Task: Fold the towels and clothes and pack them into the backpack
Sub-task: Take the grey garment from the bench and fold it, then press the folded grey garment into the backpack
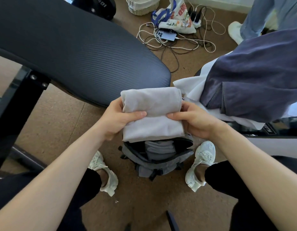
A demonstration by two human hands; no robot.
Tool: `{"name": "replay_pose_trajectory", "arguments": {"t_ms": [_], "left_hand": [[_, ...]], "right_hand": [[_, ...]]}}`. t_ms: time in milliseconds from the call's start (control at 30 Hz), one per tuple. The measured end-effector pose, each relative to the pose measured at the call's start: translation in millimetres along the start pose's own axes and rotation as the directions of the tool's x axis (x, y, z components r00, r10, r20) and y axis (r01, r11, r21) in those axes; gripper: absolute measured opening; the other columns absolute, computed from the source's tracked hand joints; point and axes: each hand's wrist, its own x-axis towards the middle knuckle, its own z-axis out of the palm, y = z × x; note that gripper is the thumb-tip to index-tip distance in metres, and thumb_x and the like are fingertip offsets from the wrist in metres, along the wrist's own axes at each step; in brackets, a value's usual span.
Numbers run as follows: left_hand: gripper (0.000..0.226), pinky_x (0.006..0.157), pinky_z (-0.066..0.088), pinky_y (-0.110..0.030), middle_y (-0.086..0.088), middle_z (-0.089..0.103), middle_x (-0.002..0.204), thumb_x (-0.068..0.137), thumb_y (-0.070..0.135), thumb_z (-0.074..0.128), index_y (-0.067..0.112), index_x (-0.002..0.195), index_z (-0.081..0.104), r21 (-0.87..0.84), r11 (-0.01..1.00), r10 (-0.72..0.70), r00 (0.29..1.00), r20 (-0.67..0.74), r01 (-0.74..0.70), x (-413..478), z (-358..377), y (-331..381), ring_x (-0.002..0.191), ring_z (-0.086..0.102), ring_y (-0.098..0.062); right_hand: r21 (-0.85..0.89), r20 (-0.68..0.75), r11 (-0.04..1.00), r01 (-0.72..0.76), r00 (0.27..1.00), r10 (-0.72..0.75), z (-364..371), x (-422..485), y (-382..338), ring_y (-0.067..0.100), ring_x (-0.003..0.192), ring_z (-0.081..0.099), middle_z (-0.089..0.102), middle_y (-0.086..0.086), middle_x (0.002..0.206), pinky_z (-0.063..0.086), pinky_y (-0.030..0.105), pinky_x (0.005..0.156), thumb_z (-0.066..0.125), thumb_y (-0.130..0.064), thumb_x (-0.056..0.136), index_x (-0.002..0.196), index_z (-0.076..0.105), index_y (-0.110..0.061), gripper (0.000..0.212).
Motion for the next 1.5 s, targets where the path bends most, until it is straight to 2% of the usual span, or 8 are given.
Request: {"name": "replay_pose_trajectory", "arguments": {"t_ms": [200, 467, 600, 667, 833, 1067, 1233, 1500], "left_hand": [[0.053, 0.103, 0.053, -0.038, -0.007, 0.067, 0.129, 0.085, -0.003, 0.068, 0.017, 0.134, 0.061, -0.195, 0.979, -0.002, 0.966, 0.257, 0.054, 0.5, -14.5, 1.1, 0.118, 0.064, -0.021], [0.045, 0.106, 0.043, -0.053, -0.015, 0.058, 0.148, 0.072, 0.006, 0.039, 0.014, 0.087, 0.082, -0.171, 0.981, -0.012, 0.896, 0.444, 0.097, 0.3, -13.5, 11.7, 0.136, 0.053, -0.041], [0.035, 0.096, 0.049, -0.037, -0.009, 0.07, 0.132, 0.088, 0.019, 0.059, 0.017, 0.055, 0.067, -0.001, 0.999, -0.051, 0.948, 0.315, 0.054, 1.8, 0.3, 0.6, 0.121, 0.066, -0.028], [0.022, 0.09, 0.052, -0.03, -0.007, 0.073, 0.127, 0.075, 0.023, 0.081, 0.016, 0.063, 0.064, 0.072, 0.997, -0.032, 0.973, 0.229, 0.016, 5.6, 4.1, -11.3, 0.115, 0.069, -0.024], [0.065, 0.086, 0.053, -0.031, -0.012, 0.073, 0.119, 0.064, 0.045, 0.084, 0.013, 0.119, 0.068, 0.146, 0.972, -0.211, 0.952, 0.223, 0.182, 8.1, 0.1, -18.8, 0.104, 0.068, -0.019], [0.048, 0.077, 0.059, -0.027, -0.006, 0.076, 0.103, 0.067, 0.02, 0.089, 0.01, 0.111, 0.072, 0.241, 0.968, -0.124, 0.968, 0.216, 0.07, 3.2, 2.4, -23.6, 0.091, 0.07, -0.015], [0.061, 0.087, 0.055, -0.033, 0.006, 0.073, 0.106, 0.058, 0.051, 0.085, 0.023, 0.11, 0.071, 0.648, 0.758, -0.131, 0.957, 0.261, -0.073, 3.0, 2.5, -44.2, 0.097, 0.068, -0.009], [0.067, 0.101, 0.049, -0.039, 0.001, 0.061, 0.133, 0.077, 0.029, 0.083, 0.024, 0.138, 0.056, 0.772, 0.635, -0.194, 0.967, 0.167, -0.006, -5.3, 32.2, -99.3, 0.123, 0.058, -0.021]], "right_hand": [[0.092, -0.029, 0.985, 0.145, 0.989, -0.143, -6.1, -0.3, -4.7, 0.018, 0.088, 0.075, 0.078, 0.008, 0.099, 0.061, 0.03, 0.083, 0.061, 0.008, 0.08, 0.115, 0.066, -0.008, 0.038], [0.0, 0.041, 0.974, 0.227, 0.973, -0.226, -9.6, -1.9, -4.2, 0.035, 0.107, 0.065, 0.068, 0.021, 0.116, 0.059, 0.039, 0.087, 0.058, 0.01, 0.082, 0.085, 0.08, -0.012, 0.032], [-0.175, 0.06, 0.925, 0.337, 0.941, -0.332, -4.7, -1.4, 0.4, 0.028, 0.106, 0.067, 0.07, 0.014, 0.114, 0.058, 0.039, 0.088, 0.053, 0.022, 0.074, 0.067, 0.078, -0.016, 0.046], [-0.248, 0.069, 0.892, 0.378, 0.925, -0.372, -4.4, -1.7, 2.5, 0.023, 0.106, 0.067, 0.069, 0.012, 0.113, 0.056, 0.036, 0.089, 0.049, 0.03, 0.076, 0.065, 0.078, -0.02, 0.059], [-0.301, 0.038, 0.873, 0.383, 0.92, -0.39, -6.1, -6.6, 2.7, 0.016, 0.107, 0.066, 0.072, 0.0, 0.11, 0.054, 0.034, 0.092, 0.039, 0.034, 0.075, 0.063, 0.077, -0.022, 0.069], [-0.263, 0.046, 0.961, 0.09, 0.996, -0.081, -13.0, -17.9, 1.7, 0.023, 0.108, 0.066, 0.074, 0.01, 0.111, 0.05, 0.038, 0.096, 0.052, -0.002, 0.087, 0.083, 0.076, 0.001, 0.025], [-0.776, 0.094, 0.619, 0.123, 0.992, -0.08, -15.7, -20.0, 29.7, 0.005, 0.089, 0.065, 0.075, -0.004, 0.092, 0.047, 0.019, 0.083, 0.077, -0.001, 0.078, 0.083, 0.082, -0.019, 0.019], [-0.815, -0.154, 0.57, -0.107, 0.988, -0.034, -28.3, -14.8, 86.5, 0.006, 0.095, 0.063, 0.072, -0.01, 0.096, 0.049, 0.028, 0.087, 0.071, -0.003, 0.078, 0.075, 0.079, -0.029, 0.027]]}}
